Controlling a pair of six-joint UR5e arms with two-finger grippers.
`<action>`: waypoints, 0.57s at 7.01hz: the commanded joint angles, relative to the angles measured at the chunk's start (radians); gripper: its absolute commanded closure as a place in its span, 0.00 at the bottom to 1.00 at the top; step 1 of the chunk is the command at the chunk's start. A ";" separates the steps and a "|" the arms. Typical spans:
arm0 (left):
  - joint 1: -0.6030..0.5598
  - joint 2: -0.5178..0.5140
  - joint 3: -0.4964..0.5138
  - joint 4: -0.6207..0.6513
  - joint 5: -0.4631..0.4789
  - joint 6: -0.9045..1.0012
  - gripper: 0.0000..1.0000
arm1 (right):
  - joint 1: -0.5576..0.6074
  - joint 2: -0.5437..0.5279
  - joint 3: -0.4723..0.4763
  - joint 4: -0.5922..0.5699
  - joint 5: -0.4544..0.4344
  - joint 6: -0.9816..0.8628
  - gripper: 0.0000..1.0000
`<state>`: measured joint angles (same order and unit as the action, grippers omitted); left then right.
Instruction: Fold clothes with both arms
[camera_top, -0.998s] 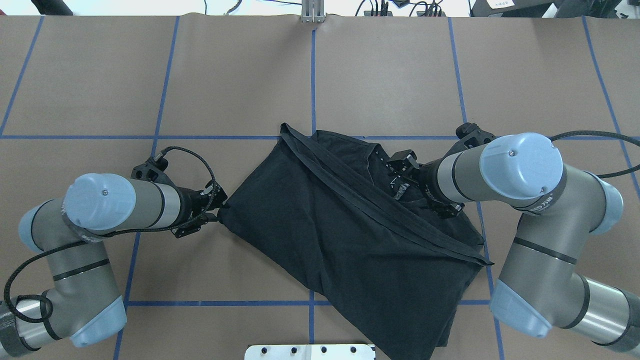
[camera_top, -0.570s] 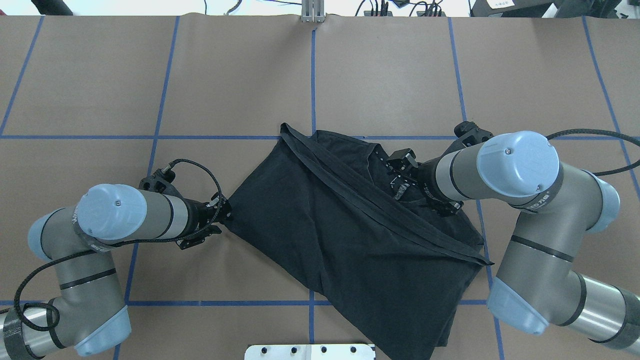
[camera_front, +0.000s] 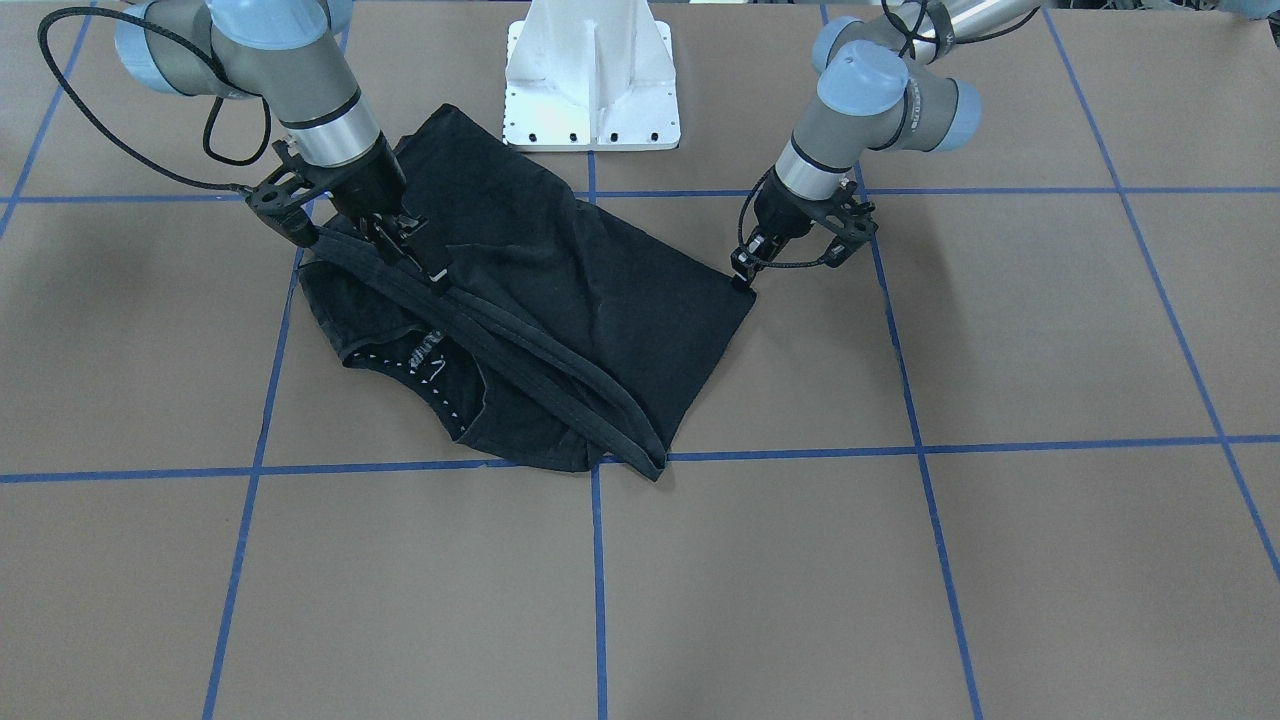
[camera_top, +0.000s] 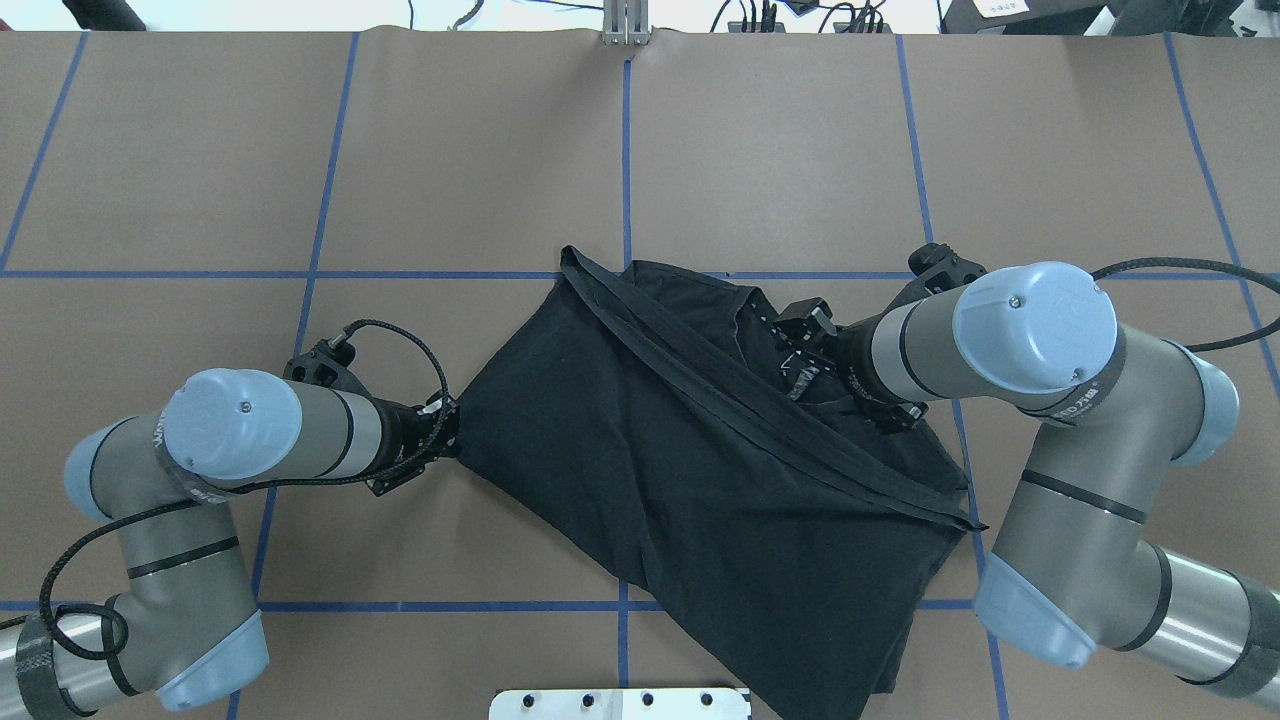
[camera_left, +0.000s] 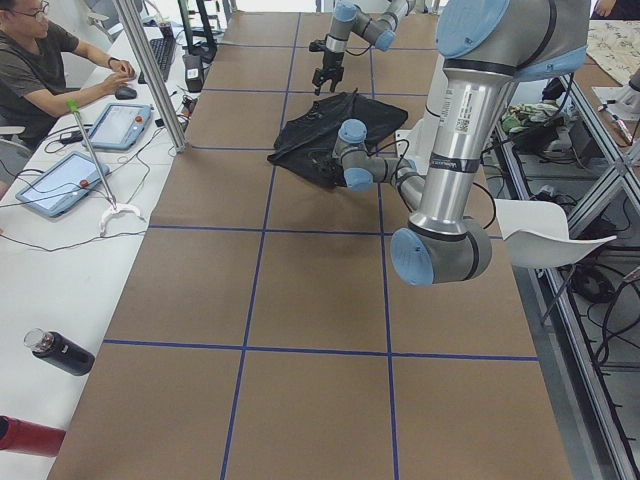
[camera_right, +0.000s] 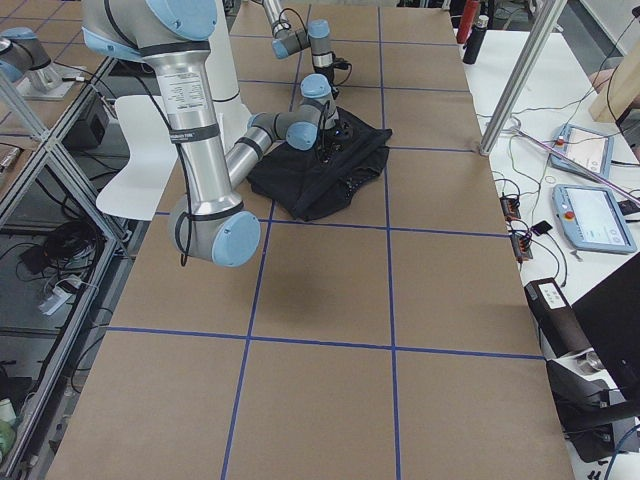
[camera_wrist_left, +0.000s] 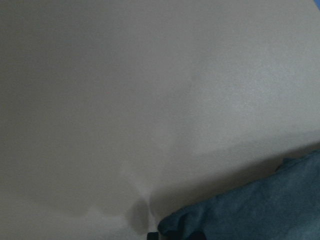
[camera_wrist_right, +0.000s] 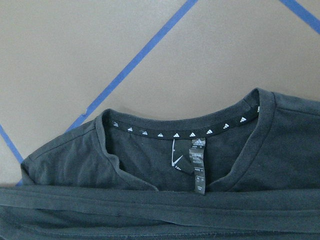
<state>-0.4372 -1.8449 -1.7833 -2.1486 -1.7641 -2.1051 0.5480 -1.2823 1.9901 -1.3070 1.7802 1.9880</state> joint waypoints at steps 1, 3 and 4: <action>-0.001 -0.002 0.002 -0.004 0.000 -0.001 1.00 | 0.001 0.000 -0.005 0.000 -0.001 -0.002 0.00; -0.027 -0.004 -0.024 -0.004 -0.002 0.020 1.00 | 0.004 0.000 -0.002 0.000 0.004 -0.005 0.00; -0.075 -0.022 -0.021 -0.005 -0.008 0.074 1.00 | 0.004 0.000 -0.002 0.000 0.004 -0.006 0.00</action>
<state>-0.4678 -1.8521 -1.8013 -2.1525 -1.7669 -2.0783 0.5513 -1.2824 1.9871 -1.3070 1.7829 1.9835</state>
